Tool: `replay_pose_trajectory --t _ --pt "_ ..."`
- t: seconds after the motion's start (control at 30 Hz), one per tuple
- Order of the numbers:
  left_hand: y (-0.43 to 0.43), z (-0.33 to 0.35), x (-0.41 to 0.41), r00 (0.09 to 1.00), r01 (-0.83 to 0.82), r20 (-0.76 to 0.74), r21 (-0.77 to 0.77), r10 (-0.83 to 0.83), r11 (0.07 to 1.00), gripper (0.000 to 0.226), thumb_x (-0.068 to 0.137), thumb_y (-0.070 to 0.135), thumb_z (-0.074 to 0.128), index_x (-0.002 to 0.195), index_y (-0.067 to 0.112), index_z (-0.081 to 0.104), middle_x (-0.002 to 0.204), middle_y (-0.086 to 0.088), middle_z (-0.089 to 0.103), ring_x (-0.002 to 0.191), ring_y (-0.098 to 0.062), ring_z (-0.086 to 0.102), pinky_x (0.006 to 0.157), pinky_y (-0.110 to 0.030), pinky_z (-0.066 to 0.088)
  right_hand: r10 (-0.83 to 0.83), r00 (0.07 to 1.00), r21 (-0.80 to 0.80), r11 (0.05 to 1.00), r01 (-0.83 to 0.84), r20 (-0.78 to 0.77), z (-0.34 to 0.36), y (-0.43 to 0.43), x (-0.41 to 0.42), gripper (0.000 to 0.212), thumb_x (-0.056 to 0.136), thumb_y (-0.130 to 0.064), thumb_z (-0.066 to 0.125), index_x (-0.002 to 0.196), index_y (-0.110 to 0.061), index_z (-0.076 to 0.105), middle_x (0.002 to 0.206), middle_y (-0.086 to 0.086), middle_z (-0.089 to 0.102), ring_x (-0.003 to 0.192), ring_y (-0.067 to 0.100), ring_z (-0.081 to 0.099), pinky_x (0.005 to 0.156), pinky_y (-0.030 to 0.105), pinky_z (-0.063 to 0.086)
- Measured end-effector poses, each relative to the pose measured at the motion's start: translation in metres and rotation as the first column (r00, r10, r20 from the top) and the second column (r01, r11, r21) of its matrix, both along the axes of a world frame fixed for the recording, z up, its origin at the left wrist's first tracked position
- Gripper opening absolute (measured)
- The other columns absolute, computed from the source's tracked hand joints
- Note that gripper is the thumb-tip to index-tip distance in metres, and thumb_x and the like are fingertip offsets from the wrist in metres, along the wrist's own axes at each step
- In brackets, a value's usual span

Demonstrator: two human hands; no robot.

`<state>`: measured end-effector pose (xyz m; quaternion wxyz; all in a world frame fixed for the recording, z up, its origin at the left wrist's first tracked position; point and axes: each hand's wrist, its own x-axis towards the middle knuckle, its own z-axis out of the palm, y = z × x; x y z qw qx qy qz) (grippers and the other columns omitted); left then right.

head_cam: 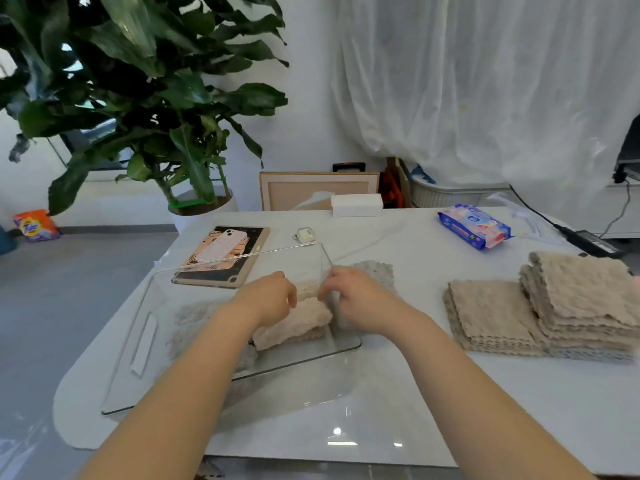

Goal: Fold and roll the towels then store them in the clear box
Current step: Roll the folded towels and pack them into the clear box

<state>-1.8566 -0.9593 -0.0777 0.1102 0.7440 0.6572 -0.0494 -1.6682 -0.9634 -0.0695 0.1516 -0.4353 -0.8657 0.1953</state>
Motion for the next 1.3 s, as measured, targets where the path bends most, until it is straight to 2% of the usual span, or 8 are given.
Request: replay_pose_trajectory --t 0.13,0.4,0.77,0.9,1.0,1.07,1.2,1.3 --pt "0.006 -0.014 0.021 0.996 -0.034 -0.077 0.041 0.037 0.999 0.033 0.087 0.006 0.048 0.115 0.021 0.058 0.121 0.000 0.050 0.109 -0.022 0.052 0.086 -0.031 0.045 -0.192 0.929 -0.054 0.981 0.185 -0.316 -0.013 -0.014 0.060 0.048 0.073 0.016 0.036 0.095 -0.008 0.071 0.095 0.000 0.060 0.092 0.012 0.054 0.085 0.020 0.041" --pt "0.012 -0.048 0.011 0.982 -0.157 -0.133 -0.185 0.133 0.970 0.074 0.069 0.038 0.079 0.129 0.020 0.039 0.132 -0.004 0.051 0.116 -0.023 0.051 0.095 -0.035 0.044 -0.407 0.866 -0.193 0.912 0.363 -0.291 -0.023 -0.009 0.120 0.047 0.074 0.014 0.036 0.091 -0.011 0.072 0.094 0.002 0.064 0.087 0.013 0.057 0.077 0.018 0.040" --pt "0.013 -0.044 0.021 0.951 -0.073 -0.307 -0.084 0.044 0.994 0.081 0.065 0.054 0.078 0.129 0.023 0.039 0.128 -0.002 0.047 0.117 -0.023 0.045 0.095 -0.037 0.042 -0.360 0.928 -0.354 0.884 0.306 -0.097 -0.053 -0.017 0.119 0.040 0.081 0.005 0.039 0.098 -0.017 0.069 0.092 -0.005 0.060 0.085 0.013 0.053 0.073 0.021 0.038" --pt "0.013 -0.001 0.062 0.994 -0.085 -0.053 0.156 0.094 0.984 0.052 0.082 0.043 0.065 0.126 0.022 0.046 0.126 -0.003 0.047 0.114 -0.023 0.048 0.089 -0.038 0.045 -0.469 0.875 -0.393 0.832 0.393 -0.117 -0.062 -0.011 0.136 0.038 0.082 0.002 0.040 0.094 -0.022 0.067 0.097 -0.002 0.062 0.091 0.015 0.058 0.073 0.024 0.044" --pt "0.004 0.025 0.113 0.970 -0.130 0.241 0.523 0.000 0.842 0.026 0.091 0.015 0.050 0.117 0.016 0.055 0.117 -0.003 0.052 0.102 -0.022 0.053 0.075 -0.036 0.048 -0.579 0.803 -0.407 0.773 0.487 -0.137 -0.072 -0.009 0.153 0.034 0.083 0.001 0.042 0.092 -0.021 0.065 0.098 0.000 0.062 0.086 0.016 0.058 0.066 0.024 0.044" --pt "-0.001 0.031 0.153 0.934 -0.145 0.347 0.593 -0.089 0.792 0.025 0.091 0.009 0.045 0.113 0.015 0.056 0.111 -0.002 0.052 0.098 -0.021 0.052 0.074 -0.036 0.047 -0.662 0.735 -0.421 0.715 0.559 -0.148 -0.077 -0.010 0.170 0.034 0.082 0.002 0.042 0.096 -0.019 0.066 0.101 0.003 0.062 0.087 0.019 0.057 0.068 0.024 0.043" --pt "0.009 -0.006 0.234 0.891 -0.036 0.442 0.307 -0.108 0.951 0.029 0.088 0.005 0.044 0.110 0.012 0.060 0.113 -0.010 0.059 0.105 -0.027 0.056 0.085 -0.031 0.042 -0.748 0.651 -0.385 0.643 0.662 -0.129 -0.084 -0.016 0.216 0.039 0.084 0.004 0.042 0.115 -0.009 0.062 0.123 0.012 0.055 0.108 0.029 0.055 0.084 0.032 0.047" --pt "0.016 -0.049 0.272 0.855 -0.063 0.512 -0.048 0.079 0.997 0.037 0.090 0.011 0.049 0.127 0.006 0.051 0.127 -0.014 0.056 0.118 -0.028 0.052 0.091 -0.027 0.040 -0.722 0.687 -0.353 0.665 0.658 -0.080 -0.091 -0.022 0.245 0.048 0.086 0.005 0.041 0.131 -0.007 0.049 0.141 0.011 0.038 0.124 0.030 0.044 0.097 0.033 0.041"
